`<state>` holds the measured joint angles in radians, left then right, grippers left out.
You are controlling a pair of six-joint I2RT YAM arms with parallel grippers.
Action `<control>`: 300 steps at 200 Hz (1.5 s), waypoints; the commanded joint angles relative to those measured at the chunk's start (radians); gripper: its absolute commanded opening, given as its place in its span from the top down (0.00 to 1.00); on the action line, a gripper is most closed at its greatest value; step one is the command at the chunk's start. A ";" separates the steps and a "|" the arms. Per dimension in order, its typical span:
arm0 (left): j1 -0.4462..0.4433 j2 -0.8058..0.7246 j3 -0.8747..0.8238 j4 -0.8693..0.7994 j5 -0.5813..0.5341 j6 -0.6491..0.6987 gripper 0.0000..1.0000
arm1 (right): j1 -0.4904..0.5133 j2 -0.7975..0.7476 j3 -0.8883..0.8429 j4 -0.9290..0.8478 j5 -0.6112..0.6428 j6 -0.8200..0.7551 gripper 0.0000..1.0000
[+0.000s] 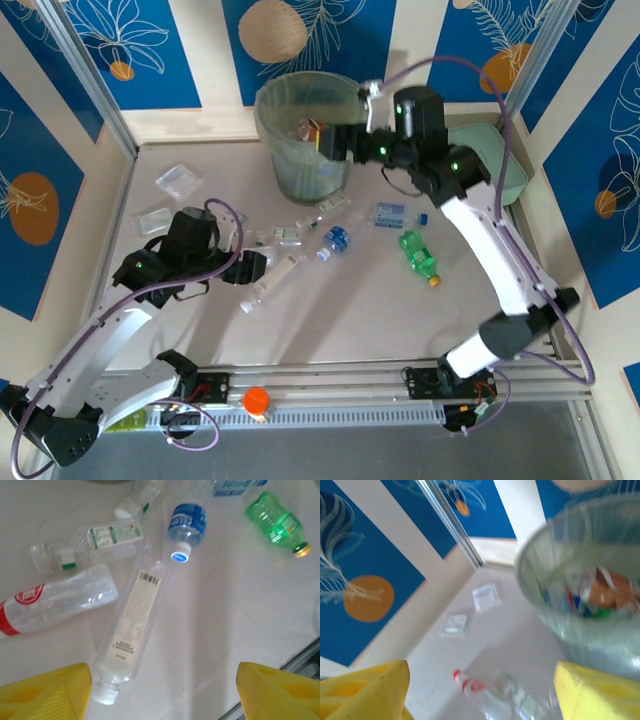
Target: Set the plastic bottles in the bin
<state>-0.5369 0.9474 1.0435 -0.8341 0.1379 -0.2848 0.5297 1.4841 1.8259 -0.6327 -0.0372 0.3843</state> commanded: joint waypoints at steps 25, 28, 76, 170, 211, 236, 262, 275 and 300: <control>-0.025 0.018 -0.010 -0.028 0.015 -0.004 0.24 | -0.020 -0.265 -0.379 -0.090 0.225 -0.023 0.24; -0.031 0.020 -0.012 -0.022 0.018 -0.008 0.25 | -0.024 -0.275 -0.400 -0.102 0.240 -0.021 0.24; -0.080 0.029 -0.116 0.218 0.167 -0.134 0.25 | -0.139 -0.325 -0.642 -0.213 0.371 -0.010 0.22; -0.080 0.021 -0.394 0.781 0.249 -0.428 0.25 | -0.330 -0.010 -0.698 -0.156 0.386 -0.014 0.14; -0.079 0.011 -0.374 0.699 0.218 -0.371 0.25 | -0.392 0.075 -0.700 -0.128 0.321 -0.013 0.08; -0.079 0.006 -0.374 0.687 0.226 -0.355 0.25 | -0.404 0.119 -0.697 -0.128 0.265 -0.026 0.07; -0.080 0.007 -0.375 0.682 0.227 -0.340 0.25 | -0.391 0.166 -0.703 -0.127 0.212 -0.047 0.10; -0.080 0.005 -0.373 0.680 0.227 -0.335 0.25 | -0.383 0.192 -0.705 -0.129 0.204 -0.053 0.12; -0.080 0.004 -0.371 0.682 0.230 -0.332 0.25 | -0.358 0.229 -0.708 -0.132 0.224 -0.054 0.18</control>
<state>-0.6121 0.9676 0.6472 -0.1429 0.3569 -0.6456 0.1471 1.6825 1.1065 -0.7517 0.2161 0.3454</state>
